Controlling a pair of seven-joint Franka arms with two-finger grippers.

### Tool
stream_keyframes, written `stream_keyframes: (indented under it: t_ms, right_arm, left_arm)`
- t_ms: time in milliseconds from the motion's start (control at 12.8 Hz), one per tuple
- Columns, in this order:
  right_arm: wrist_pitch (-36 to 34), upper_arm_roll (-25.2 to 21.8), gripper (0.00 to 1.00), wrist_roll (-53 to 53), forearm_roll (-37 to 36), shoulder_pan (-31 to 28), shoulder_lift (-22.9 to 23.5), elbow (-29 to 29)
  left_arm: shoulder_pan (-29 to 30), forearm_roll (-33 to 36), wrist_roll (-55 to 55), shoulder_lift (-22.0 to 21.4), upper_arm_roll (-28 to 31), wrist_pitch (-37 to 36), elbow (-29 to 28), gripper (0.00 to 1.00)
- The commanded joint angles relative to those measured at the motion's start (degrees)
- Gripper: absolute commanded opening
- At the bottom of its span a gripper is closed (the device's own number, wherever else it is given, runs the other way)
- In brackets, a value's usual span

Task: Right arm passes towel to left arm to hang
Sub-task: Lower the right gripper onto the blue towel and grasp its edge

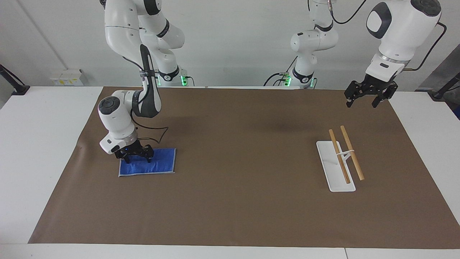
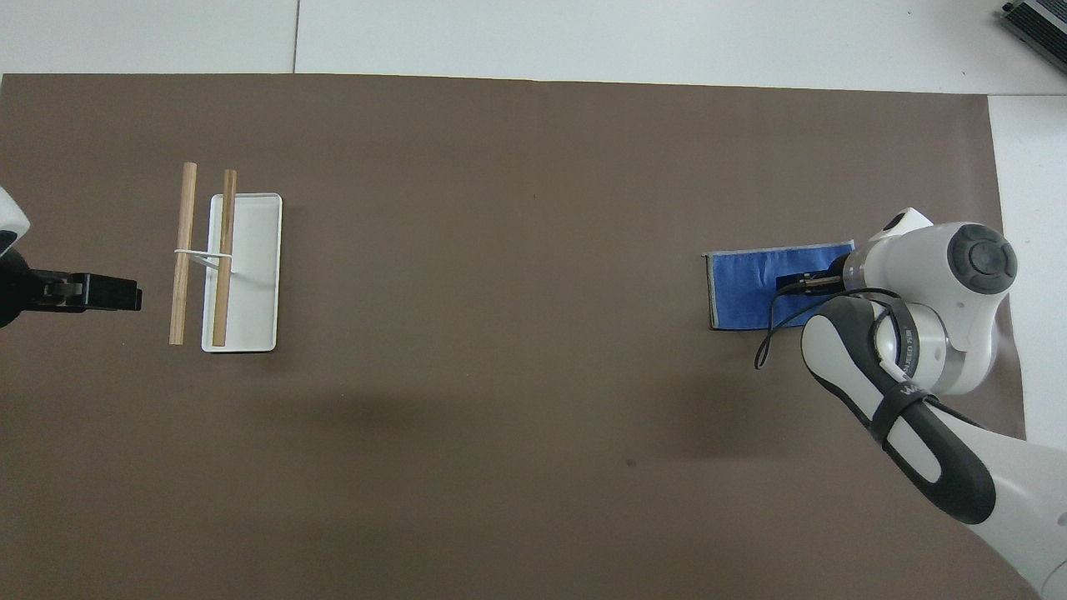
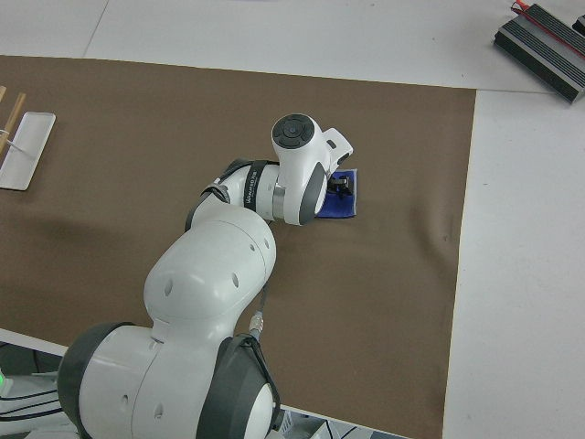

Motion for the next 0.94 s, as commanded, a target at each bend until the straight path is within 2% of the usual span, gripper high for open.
stream_keyframes:
  t_ms: [0, 78, 156, 234, 547, 859]
  right_arm:
    - [1.4, 0.5, 0.62, -2.4, 1.8, -0.4, 0.0, -0.7]
    - [1.4, 0.5, 0.35, -2.3, 1.8, -0.4, 0.0, -0.7]
    - [1.4, 0.5, 0.13, -2.3, 1.8, -0.4, 0.0, -0.7]
    - [1.4, 0.5, 0.00, -2.3, 1.8, -0.4, 0.1, -0.7]
    - [1.3, 0.6, 0.00, -2.3, 1.8, -0.4, 0.0, -0.5]
    - [1.1, 2.6, 0.00, -1.8, 1.8, -0.4, -1.8, 0.1]
  left_arm:
    - [0.0, -0.6, -0.4, -1.1, 0.2, 0.0, -0.7, 1.00]
    - [0.0, -0.6, -0.4, -1.1, 0.2, 0.0, -0.7, 1.00]
    - [0.0, -0.6, -0.4, -1.1, 0.2, 0.0, -0.7, 1.00]
    - [0.0, -0.6, -0.4, -1.1, 0.2, 0.0, -0.7, 1.00]
    - [0.0, -0.6, -0.4, -1.1, 0.2, 0.0, -0.7, 1.00]
    - [0.0, -0.6, -0.4, -1.1, 0.2, 0.0, -0.7, 1.00]
